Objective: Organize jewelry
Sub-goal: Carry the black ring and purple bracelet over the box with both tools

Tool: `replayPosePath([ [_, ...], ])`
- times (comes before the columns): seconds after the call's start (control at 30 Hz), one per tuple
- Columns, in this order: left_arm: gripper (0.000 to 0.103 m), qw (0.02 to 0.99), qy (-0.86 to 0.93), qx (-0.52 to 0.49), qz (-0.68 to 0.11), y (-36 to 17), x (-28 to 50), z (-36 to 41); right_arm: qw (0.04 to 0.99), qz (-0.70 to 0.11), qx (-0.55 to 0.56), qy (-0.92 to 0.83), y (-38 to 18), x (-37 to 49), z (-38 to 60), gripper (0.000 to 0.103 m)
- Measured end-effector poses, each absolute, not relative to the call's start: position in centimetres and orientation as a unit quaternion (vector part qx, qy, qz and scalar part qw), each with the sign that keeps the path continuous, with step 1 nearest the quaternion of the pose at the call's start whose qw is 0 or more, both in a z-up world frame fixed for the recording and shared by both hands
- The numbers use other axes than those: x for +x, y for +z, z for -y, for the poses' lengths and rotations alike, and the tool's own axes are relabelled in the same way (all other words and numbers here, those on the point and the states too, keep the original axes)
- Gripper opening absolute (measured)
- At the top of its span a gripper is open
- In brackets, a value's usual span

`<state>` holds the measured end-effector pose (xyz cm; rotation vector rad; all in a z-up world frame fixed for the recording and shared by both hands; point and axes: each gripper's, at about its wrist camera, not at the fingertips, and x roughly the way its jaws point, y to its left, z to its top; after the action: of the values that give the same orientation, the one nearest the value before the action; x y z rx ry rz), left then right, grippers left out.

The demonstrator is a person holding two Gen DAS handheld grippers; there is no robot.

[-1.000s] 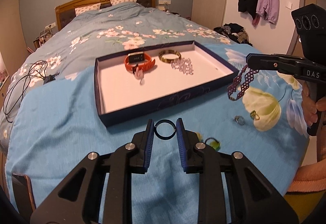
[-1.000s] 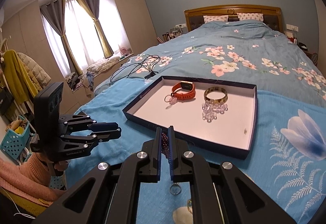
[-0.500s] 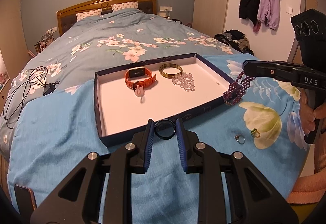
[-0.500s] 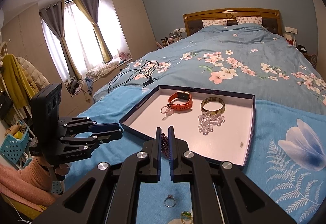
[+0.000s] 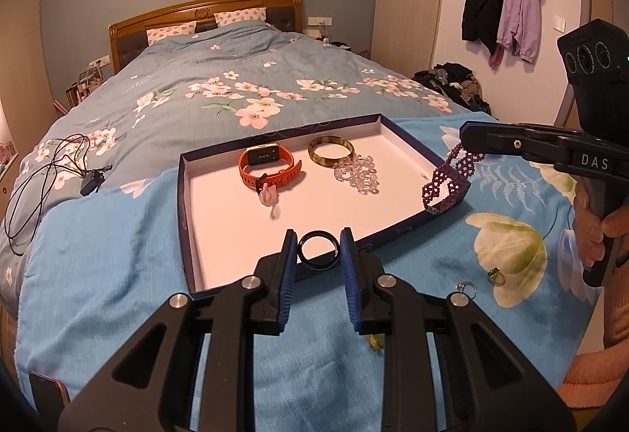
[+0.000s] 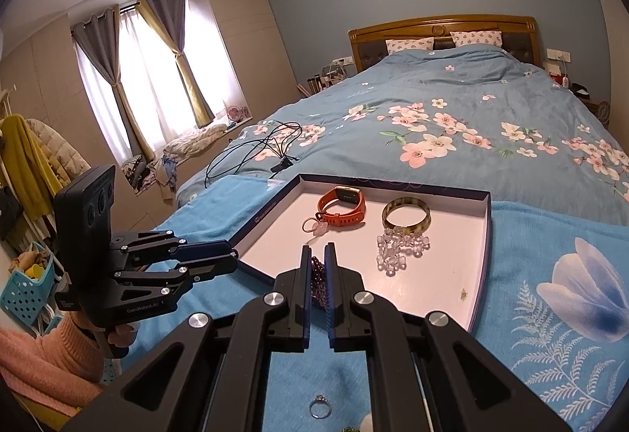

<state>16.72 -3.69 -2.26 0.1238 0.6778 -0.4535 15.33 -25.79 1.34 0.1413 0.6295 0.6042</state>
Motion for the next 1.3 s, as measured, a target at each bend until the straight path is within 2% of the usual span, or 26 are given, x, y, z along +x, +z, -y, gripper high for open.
replayPosePath([
  [1.3,0.022,0.910,-0.205,0.048,-0.358,-4.1,22.5,4.7,0.896,-0.338,0.087,0.275,-0.5,21.0,25.2,0.005],
])
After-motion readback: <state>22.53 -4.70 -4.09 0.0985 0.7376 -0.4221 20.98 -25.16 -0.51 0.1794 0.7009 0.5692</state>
